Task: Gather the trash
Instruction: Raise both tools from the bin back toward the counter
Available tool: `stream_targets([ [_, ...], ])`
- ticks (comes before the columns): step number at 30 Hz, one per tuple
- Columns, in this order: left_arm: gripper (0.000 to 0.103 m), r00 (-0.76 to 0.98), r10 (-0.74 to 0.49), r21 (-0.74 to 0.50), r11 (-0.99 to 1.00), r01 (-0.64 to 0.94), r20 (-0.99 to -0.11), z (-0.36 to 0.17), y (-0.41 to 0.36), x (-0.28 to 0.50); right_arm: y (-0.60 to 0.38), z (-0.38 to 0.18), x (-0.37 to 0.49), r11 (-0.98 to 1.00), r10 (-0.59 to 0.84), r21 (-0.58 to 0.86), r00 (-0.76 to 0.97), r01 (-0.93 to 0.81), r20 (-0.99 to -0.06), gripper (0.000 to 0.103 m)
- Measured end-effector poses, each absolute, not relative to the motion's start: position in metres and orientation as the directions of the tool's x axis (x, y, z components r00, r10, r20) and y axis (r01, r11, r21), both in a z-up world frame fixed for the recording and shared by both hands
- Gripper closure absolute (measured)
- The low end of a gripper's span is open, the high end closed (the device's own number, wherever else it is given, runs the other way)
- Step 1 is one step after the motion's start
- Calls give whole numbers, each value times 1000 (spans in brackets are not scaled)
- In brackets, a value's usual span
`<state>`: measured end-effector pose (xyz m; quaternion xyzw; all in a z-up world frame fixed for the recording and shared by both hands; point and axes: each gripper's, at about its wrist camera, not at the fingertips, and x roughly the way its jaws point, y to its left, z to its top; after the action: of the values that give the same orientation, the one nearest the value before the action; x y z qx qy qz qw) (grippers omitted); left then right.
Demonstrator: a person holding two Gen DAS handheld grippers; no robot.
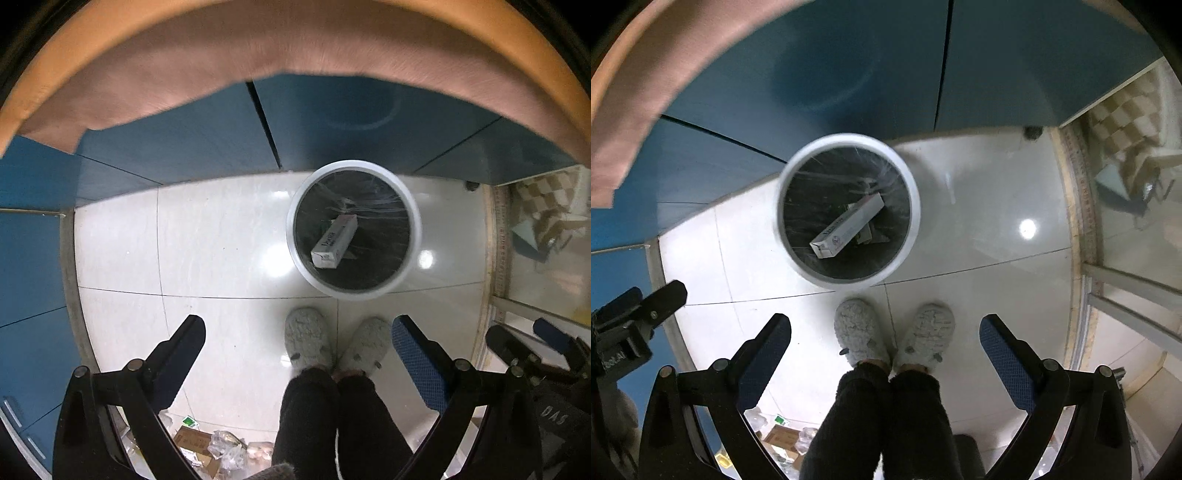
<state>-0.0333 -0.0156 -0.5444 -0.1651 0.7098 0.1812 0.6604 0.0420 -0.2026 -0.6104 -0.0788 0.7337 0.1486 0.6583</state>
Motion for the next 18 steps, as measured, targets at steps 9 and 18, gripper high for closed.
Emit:
stream_targets([
  [9, 0, -27, -9, 5, 878, -478, -1000, -420, -32, -59, -214, -456, 26, 935, 114, 120, -38, -333, -993, 0],
  [18, 0, 49, -32, -51, 879, -474, -998, -325, -33, -80, -228, -319, 1, 937, 134, 120, 18, -329, -991, 0],
])
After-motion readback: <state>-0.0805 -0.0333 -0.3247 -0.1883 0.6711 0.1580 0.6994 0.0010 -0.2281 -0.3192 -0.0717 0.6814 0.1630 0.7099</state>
